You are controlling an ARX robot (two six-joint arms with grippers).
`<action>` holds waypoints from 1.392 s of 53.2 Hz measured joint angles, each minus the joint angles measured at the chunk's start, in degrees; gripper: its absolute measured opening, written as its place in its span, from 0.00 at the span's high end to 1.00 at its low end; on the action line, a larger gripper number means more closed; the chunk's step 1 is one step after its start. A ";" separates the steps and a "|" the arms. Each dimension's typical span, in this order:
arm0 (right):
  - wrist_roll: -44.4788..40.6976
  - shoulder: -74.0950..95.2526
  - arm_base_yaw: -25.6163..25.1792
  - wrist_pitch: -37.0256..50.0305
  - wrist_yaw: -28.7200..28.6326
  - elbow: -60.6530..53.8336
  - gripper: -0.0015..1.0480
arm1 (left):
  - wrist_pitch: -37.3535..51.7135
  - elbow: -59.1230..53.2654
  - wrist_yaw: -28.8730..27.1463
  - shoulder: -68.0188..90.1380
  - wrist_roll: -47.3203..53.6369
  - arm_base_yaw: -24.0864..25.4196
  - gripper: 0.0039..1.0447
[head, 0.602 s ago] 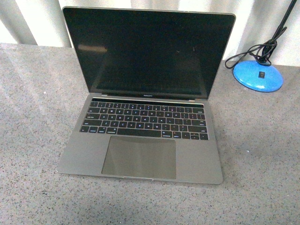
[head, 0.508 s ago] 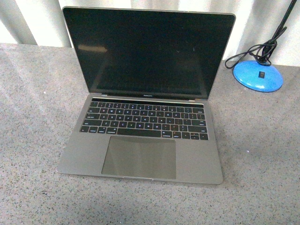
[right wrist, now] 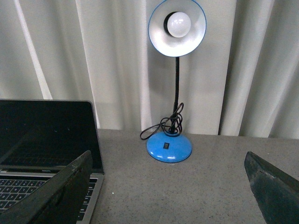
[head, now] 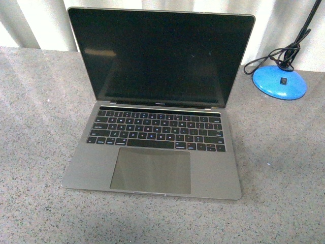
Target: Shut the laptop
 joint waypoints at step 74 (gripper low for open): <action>-47.80 88.43 5.62 2.47 -20.63 54.36 0.10 | 21.05 44.06 4.07 80.63 17.18 -0.44 0.06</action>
